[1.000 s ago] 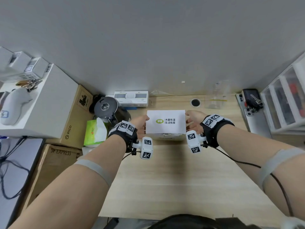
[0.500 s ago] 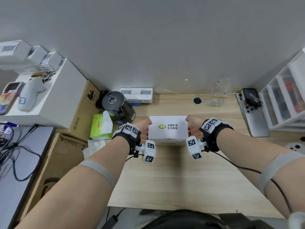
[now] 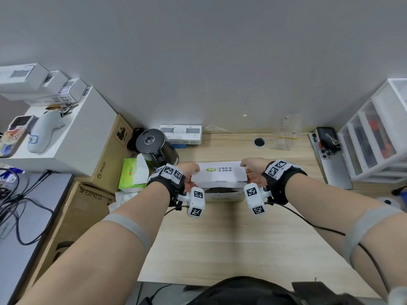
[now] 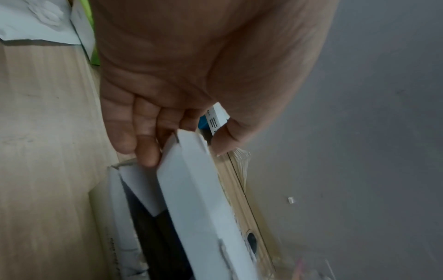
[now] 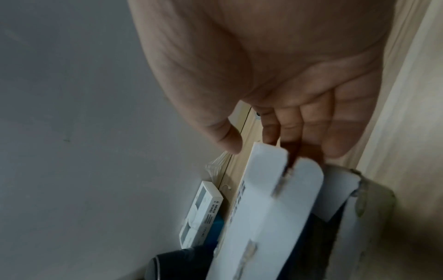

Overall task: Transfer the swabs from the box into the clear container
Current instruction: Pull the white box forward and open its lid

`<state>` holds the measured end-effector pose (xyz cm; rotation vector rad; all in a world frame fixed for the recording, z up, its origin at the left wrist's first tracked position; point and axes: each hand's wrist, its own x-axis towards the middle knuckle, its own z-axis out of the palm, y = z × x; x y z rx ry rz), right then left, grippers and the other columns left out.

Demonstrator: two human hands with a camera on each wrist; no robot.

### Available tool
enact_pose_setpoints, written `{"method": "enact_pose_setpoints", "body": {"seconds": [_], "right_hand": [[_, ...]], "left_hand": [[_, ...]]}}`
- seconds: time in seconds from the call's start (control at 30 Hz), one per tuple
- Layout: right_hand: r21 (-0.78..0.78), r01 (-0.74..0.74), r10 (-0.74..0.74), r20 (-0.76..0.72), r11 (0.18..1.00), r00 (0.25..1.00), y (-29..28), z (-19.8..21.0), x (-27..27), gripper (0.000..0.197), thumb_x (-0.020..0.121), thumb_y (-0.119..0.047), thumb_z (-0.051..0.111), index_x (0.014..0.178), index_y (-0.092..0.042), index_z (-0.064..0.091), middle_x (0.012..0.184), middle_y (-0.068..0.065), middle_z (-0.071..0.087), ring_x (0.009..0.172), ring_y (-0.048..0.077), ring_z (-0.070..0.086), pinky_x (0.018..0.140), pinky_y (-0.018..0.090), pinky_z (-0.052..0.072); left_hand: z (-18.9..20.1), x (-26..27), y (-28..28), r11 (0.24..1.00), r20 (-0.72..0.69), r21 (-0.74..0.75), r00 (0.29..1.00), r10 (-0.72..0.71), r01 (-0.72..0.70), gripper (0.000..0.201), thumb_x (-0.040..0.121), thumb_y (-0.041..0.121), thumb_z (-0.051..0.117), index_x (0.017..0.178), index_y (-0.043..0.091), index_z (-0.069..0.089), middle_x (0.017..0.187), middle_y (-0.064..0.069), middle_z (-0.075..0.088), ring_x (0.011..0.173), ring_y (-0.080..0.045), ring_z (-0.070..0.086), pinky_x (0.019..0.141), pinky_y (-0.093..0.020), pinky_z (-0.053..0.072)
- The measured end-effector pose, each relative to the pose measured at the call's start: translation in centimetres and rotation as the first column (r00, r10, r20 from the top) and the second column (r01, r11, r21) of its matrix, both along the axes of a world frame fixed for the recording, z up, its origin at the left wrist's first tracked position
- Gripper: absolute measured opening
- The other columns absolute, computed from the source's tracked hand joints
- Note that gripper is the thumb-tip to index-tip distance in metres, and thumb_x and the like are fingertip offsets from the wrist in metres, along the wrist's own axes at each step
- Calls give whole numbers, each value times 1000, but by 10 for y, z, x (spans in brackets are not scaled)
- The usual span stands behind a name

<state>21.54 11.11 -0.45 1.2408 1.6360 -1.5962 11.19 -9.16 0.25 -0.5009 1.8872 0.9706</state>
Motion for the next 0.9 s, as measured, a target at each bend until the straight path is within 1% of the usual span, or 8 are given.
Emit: {"method": "enact_pose_setpoints", "body": {"seconds": [0.07, 0.13, 0.27, 0.37, 0.57, 0.67, 0.73, 0.9], "right_hand": [[-16, 50, -51, -48, 999, 998, 3, -1, -5, 21, 84, -30, 50, 93, -11, 52, 76, 9, 53, 55, 21, 48, 56, 27, 36], [-47, 141, -145, -105, 989, 984, 5, 6, -8, 30, 83, -38, 53, 92, -10, 57, 75, 9, 62, 57, 23, 57, 58, 28, 38], [-216, 340, -391, -276, 915, 878, 12, 21, -18, 40, 96, -42, 46, 101, -6, 61, 92, 12, 70, 76, 26, 68, 69, 33, 53], [-267, 353, -432, -353, 897, 830, 17, 25, -25, 47, 94, -45, 46, 117, -6, 59, 112, 12, 69, 94, 28, 71, 80, 38, 55], [-17, 197, -191, -344, 980, 920, 14, 13, -37, 47, 94, -37, 56, 131, -9, 57, 129, 8, 60, 115, 25, 61, 102, 43, 49], [298, -52, 125, -230, 953, 965, 11, -8, -38, 47, 90, -27, 62, 126, 3, 61, 128, 22, 62, 104, 31, 63, 89, 37, 50], [422, -212, 285, -118, 882, 951, 8, -22, -34, 52, 86, -26, 65, 126, 6, 59, 129, 26, 60, 105, 35, 63, 91, 38, 51], [546, -207, 266, -29, 812, 963, -6, -46, -27, 80, 72, -40, 76, 134, -10, 36, 133, 12, 40, 116, 33, 51, 88, 39, 47]], "left_hand": [[7, -3, 2, 999, -15, 26, 1000, 21, -21, 16, 97, 19, 54, 100, 5, 48, 82, -14, 57, 67, -28, 59, 72, -36, 57], [14, -8, 3, 995, -59, 79, 996, 73, -68, 22, 96, 27, 55, 88, 7, 49, 68, -8, 49, 54, -21, 46, 57, -28, 40], [26, -19, 7, 927, -66, 323, 972, 225, -193, 46, 98, 47, 42, 98, 5, 59, 74, -8, 55, 62, -19, 47, 59, -30, 38], [30, -26, 12, 910, -111, 356, 957, 266, -212, 56, 101, 52, 38, 111, 2, 60, 91, -14, 63, 73, -24, 56, 66, -33, 46], [5, -23, 14, 998, -291, -51, 955, -49, 35, 42, 93, 31, 65, 124, 3, 63, 101, -13, 64, 92, -31, 67, 90, -38, 59], [-9, -17, 14, 970, -269, -197, 944, -191, 140, 62, 75, 49, 76, 112, 3, 55, 101, -13, 66, 93, -32, 69, 94, -43, 58], [-24, -16, 16, 938, -260, -261, 920, -294, 226, 81, 52, 62, 79, 110, 7, 62, 104, -11, 70, 97, -32, 71, 90, -43, 59], [-54, -12, 25, 869, -277, -401, 865, -418, 291, 101, 13, 85, 76, 95, 25, 71, 90, -1, 74, 82, -24, 72, 82, -39, 62]]}}
